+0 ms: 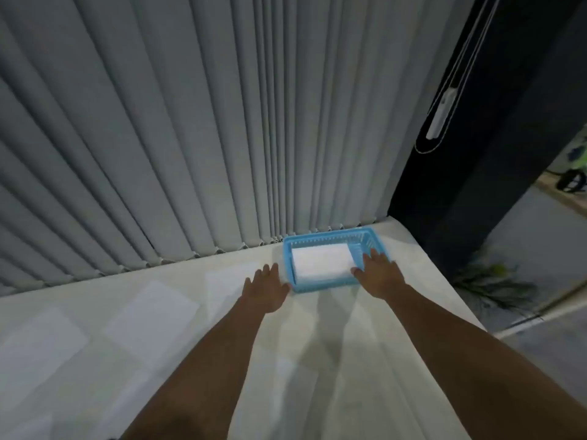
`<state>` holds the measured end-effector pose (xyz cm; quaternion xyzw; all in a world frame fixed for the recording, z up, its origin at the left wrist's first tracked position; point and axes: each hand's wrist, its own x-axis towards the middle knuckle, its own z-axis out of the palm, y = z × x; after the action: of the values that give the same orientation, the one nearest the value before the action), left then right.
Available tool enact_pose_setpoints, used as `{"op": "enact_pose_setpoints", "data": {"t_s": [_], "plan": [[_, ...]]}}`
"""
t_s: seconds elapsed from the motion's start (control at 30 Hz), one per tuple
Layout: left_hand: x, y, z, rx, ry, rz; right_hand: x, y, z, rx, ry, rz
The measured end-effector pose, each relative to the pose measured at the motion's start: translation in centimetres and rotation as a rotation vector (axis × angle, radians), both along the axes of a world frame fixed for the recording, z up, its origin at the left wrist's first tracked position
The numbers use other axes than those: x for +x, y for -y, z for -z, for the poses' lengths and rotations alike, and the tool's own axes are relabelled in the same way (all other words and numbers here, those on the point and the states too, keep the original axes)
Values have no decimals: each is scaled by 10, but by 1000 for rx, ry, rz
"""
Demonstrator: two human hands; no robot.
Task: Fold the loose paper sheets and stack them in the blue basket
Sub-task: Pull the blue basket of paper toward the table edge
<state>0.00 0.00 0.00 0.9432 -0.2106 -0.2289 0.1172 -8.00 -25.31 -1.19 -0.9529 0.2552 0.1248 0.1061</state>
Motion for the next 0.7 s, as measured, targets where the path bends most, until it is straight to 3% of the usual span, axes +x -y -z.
{"op": "enact_pose_setpoints", "data": {"t_s": [0.23,0.43,0.7], "plan": [[7,32,41,-131,-163,-221,2,52,43,165,47,289],[15,51,59,-364,-264,-387,11,60,56,437,246,430],[-3,48,41,-567,-376,-457,-41,39,59,551,496,630]]}}
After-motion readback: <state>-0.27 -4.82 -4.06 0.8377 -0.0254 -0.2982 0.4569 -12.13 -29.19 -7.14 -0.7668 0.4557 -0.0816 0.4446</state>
